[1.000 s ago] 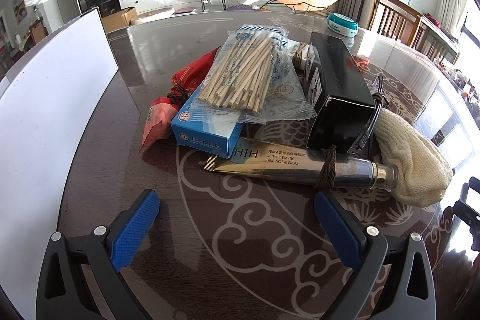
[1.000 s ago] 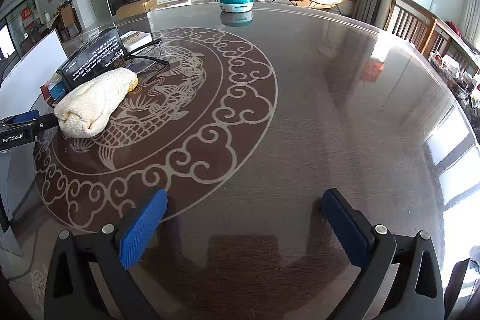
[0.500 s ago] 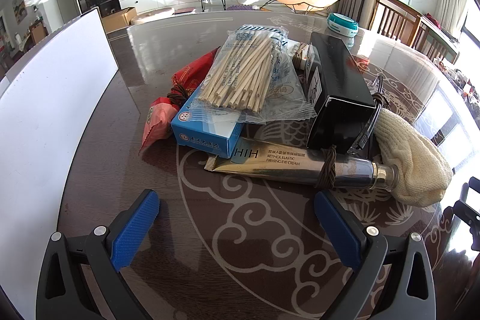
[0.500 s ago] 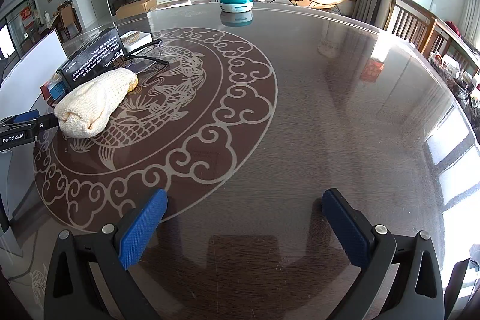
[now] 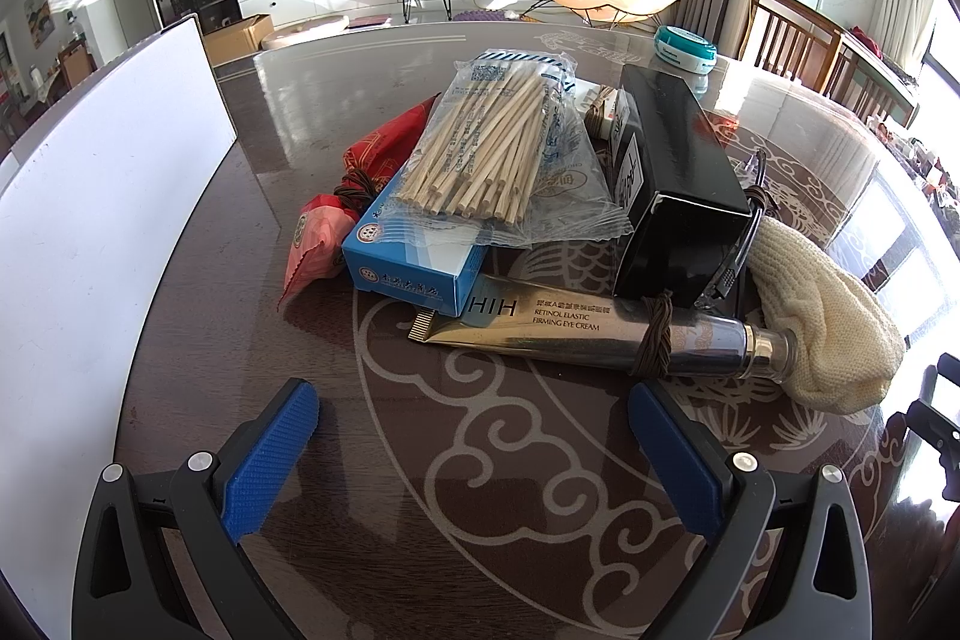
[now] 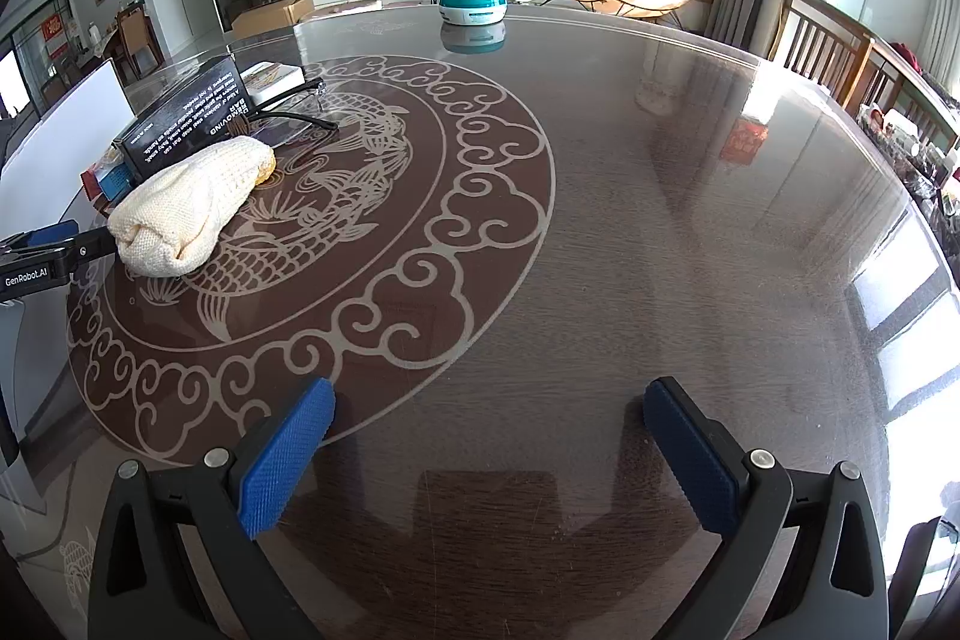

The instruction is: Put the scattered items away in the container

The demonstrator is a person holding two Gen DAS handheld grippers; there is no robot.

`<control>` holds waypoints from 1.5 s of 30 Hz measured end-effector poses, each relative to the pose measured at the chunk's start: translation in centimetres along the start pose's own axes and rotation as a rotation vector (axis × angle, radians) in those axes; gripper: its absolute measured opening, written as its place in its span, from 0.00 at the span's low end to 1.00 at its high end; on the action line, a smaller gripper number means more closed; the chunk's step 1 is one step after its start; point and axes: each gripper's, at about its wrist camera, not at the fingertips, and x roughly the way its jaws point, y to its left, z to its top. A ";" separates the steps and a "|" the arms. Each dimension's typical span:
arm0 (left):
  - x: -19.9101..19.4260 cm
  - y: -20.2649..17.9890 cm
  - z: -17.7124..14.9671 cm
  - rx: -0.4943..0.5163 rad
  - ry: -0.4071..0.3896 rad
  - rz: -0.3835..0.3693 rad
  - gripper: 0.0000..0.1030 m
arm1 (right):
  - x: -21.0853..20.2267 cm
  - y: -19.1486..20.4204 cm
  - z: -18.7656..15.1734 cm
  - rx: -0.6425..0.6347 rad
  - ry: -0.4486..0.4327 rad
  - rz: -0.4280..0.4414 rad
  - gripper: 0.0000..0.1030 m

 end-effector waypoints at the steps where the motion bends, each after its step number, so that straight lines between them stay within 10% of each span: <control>1: 0.0 0.0 0.0 0.000 0.000 0.000 1.00 | 0.0 0.0 0.0 0.000 0.000 0.000 1.00; 45: 0.0 0.0 0.0 0.000 0.000 0.000 1.00 | 0.0 -0.5 0.1 0.033 0.000 -0.023 1.00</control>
